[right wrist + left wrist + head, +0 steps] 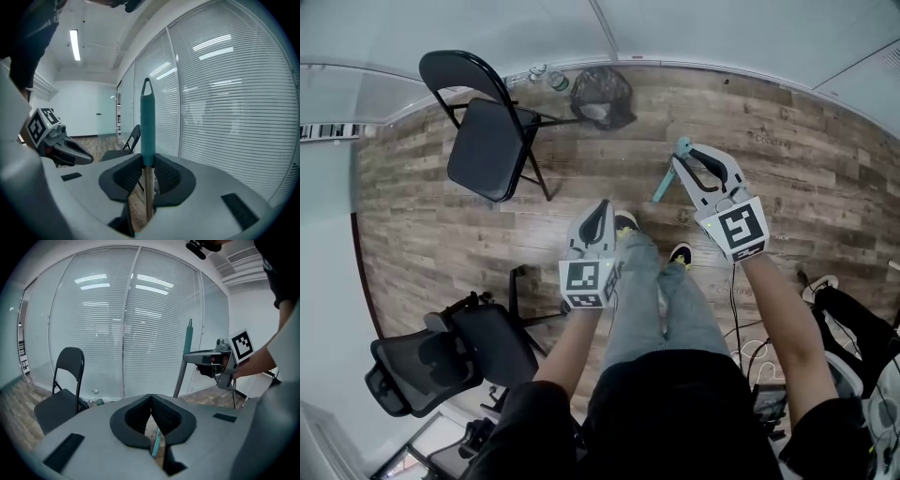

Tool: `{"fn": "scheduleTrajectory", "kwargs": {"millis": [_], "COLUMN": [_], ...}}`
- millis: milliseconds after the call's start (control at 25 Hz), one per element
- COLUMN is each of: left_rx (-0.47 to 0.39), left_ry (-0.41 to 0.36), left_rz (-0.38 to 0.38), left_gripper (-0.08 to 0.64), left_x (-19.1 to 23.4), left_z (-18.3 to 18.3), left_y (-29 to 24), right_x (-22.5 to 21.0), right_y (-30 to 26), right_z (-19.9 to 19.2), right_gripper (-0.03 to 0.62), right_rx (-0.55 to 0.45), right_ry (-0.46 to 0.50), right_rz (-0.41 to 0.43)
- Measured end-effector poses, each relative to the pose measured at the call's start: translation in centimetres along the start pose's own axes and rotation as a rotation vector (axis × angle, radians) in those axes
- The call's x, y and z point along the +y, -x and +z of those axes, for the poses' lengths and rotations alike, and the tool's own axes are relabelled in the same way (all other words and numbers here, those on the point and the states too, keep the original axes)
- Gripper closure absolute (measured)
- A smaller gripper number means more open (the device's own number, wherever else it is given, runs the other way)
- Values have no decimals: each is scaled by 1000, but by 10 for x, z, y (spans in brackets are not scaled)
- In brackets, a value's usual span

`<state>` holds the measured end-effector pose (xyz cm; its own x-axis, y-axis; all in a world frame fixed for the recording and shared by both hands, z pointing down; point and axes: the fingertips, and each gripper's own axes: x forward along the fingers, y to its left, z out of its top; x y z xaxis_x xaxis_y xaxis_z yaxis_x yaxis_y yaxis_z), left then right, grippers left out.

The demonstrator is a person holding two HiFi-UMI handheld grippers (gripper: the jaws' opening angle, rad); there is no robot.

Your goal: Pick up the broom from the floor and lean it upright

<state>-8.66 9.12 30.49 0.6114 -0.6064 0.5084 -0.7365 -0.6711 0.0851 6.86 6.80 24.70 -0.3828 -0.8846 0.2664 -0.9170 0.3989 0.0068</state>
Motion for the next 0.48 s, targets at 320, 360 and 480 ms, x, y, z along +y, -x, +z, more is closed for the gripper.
{"fn": "scheduleTrajectory", "kwargs": {"millis": [320, 360, 480], "left_rx": [-44, -42, -20], "left_ry": [30, 43, 64], "left_rz": [-34, -46, -99], "left_gripper": [540, 540, 540], "left_x": [24, 28, 37], "left_z": [40, 43, 54], "left_y": [-39, -50, -80], "right_x": [-57, -66, -89], "right_y": [-11, -16, -28], "right_z": [23, 24, 27], "right_gripper": [503, 503, 503], "right_rx": [21, 24, 17], "right_ry": [14, 11, -24], "right_rz": [-119, -142, -211]}}
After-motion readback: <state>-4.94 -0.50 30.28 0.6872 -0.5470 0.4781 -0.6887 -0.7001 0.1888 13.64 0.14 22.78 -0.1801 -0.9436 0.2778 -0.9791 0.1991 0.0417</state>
